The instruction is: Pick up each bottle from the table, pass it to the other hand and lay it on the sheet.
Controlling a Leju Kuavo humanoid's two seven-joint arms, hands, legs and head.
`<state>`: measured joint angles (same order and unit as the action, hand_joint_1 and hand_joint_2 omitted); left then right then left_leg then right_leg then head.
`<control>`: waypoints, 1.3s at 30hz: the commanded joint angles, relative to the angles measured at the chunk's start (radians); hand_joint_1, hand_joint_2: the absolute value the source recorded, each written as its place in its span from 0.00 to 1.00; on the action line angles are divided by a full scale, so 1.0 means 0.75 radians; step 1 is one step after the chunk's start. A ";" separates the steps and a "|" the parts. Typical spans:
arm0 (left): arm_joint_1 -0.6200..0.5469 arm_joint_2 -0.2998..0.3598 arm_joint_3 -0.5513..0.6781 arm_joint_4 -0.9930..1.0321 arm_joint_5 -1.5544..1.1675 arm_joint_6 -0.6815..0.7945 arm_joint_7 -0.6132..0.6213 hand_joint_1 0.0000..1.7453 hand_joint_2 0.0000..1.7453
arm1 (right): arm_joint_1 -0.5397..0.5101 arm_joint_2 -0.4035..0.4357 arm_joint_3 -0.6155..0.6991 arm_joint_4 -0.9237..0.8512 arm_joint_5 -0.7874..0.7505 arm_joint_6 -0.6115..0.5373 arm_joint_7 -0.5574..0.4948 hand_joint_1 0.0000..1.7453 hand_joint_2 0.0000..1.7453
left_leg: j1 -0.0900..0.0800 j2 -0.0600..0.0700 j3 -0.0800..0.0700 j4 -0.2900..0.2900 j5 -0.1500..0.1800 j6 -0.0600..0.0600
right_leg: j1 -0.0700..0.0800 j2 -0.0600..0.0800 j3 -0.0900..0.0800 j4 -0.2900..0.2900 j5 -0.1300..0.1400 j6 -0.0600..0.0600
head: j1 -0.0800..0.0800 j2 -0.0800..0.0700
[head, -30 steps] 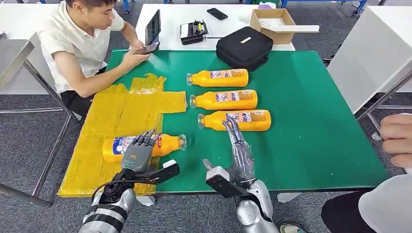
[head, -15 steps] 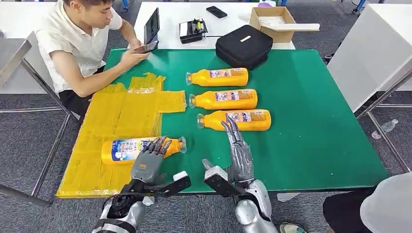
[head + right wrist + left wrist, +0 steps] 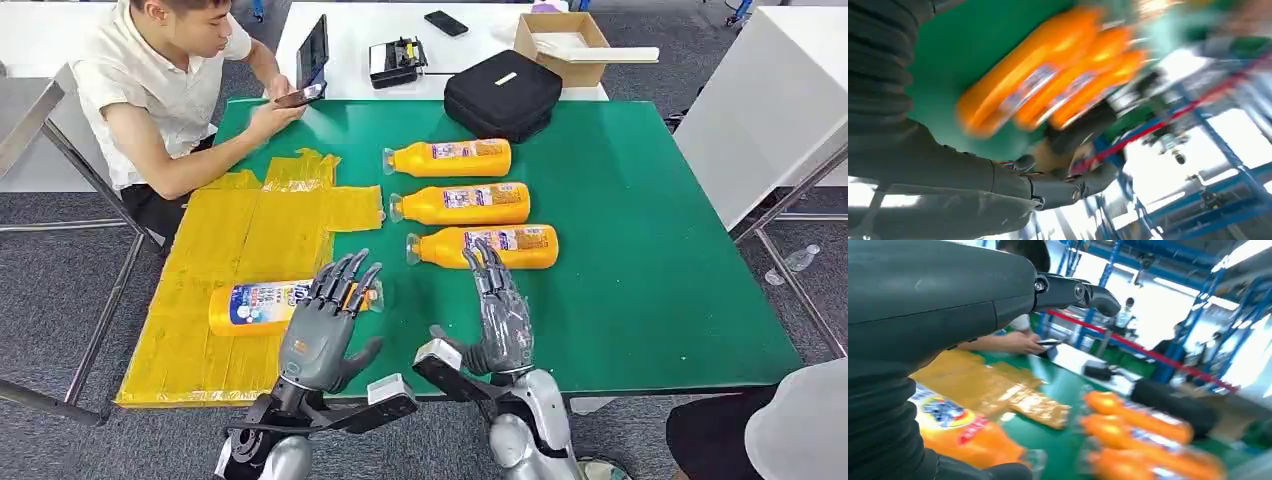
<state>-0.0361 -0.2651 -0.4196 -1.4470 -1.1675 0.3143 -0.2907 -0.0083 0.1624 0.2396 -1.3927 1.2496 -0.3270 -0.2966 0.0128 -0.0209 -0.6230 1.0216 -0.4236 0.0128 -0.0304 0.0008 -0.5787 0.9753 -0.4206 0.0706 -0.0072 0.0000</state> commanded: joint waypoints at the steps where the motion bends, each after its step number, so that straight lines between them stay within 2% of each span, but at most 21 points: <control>1: 0.047 0.035 -0.053 -0.040 0.154 -0.024 -0.083 0.00 1.00 | -0.256 -0.306 -0.063 0.451 0.224 0.017 0.200 0.00 1.00 | -0.001 0.003 0.006 -0.003 0.000 0.002 | 0.000 0.000 0.007 -0.005 0.001 -0.004 | 0.001 0.000; 3: 0.051 0.031 -0.049 -0.042 0.170 -0.023 -0.089 0.00 1.00 | -0.275 -0.331 -0.083 0.470 0.220 0.026 0.205 0.00 1.00 | -0.001 0.004 0.005 -0.002 -0.001 0.001 | 0.000 0.003 0.005 -0.003 0.002 -0.002 | 0.000 0.000; 4: 0.059 0.025 -0.048 -0.049 0.201 -0.042 -0.108 0.00 1.00 | -0.309 -0.342 -0.095 0.536 0.236 0.095 0.238 0.00 1.00 | -0.002 0.002 0.003 -0.001 0.000 0.001 | -0.001 0.001 0.003 -0.002 0.002 0.000 | 0.000 0.000; 7: 0.075 0.017 -0.044 -0.059 0.268 -0.073 -0.133 0.00 1.00 | -0.354 -0.376 -0.090 0.637 0.261 0.153 0.274 0.00 1.00 | -0.002 0.001 0.003 -0.001 0.000 0.001 | -0.001 0.000 0.003 -0.002 0.002 0.000 | 0.000 0.000; 13: 0.075 0.010 -0.043 -0.069 0.307 -0.087 -0.147 0.00 1.00 | -0.369 -0.374 -0.092 0.653 0.266 0.130 0.279 0.00 1.00 | -0.001 0.004 0.008 -0.001 -0.003 0.001 | 0.001 0.001 0.008 -0.002 0.000 -0.004 | -0.001 0.000; 17: 0.076 0.014 -0.048 -0.060 0.307 -0.087 -0.147 0.00 1.00 | -0.368 -0.374 -0.084 0.639 0.269 0.139 0.281 0.00 1.00 | -0.002 0.003 0.003 0.000 -0.001 0.001 | 0.000 0.002 0.003 0.000 0.001 -0.001 | -0.001 0.000; 23: 0.059 0.019 -0.066 -0.045 0.298 -0.076 -0.146 0.00 1.00 | -0.403 -0.344 -0.018 0.657 0.298 0.115 0.263 0.00 1.00 | -0.001 0.007 0.004 0.000 -0.002 0.000 | 0.000 0.005 0.003 -0.001 0.002 -0.003 | -0.001 0.000; 33: 0.068 0.017 -0.068 -0.062 0.284 -0.078 -0.132 0.00 1.00 | -0.321 -0.329 0.054 0.425 0.323 0.080 0.289 0.00 1.00 | -0.001 0.005 0.004 0.000 -0.002 0.000 | 0.000 0.003 0.003 0.000 0.000 -0.002 | -0.001 0.000; 37: 0.083 0.004 -0.053 -0.066 0.400 -0.166 -0.130 0.00 1.00 | -0.233 -0.288 -0.014 0.276 0.261 -0.010 0.257 0.00 1.00 | -0.001 0.004 0.005 0.000 -0.003 0.000 | 0.000 0.001 0.005 -0.001 -0.001 -0.003 | -0.001 0.000; 39: 0.089 -0.009 -0.024 -0.053 0.480 -0.208 -0.135 0.00 1.00 | -0.173 -0.261 -0.049 0.197 0.241 -0.008 0.238 0.00 1.00 | -0.001 0.003 0.004 0.000 -0.003 0.000 | 0.000 0.001 0.004 0.000 -0.001 -0.004 | 0.000 0.000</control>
<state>0.0106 -0.2625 -0.4417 -1.5076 -0.9445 0.2445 -0.3952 -0.2276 -0.0843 0.2434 -1.0812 1.4759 -0.2927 -0.0855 0.0119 -0.0214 -0.6239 1.0220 -0.4234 0.0131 -0.0312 0.0007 -0.5792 0.9755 -0.4193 0.0726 -0.0072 0.0000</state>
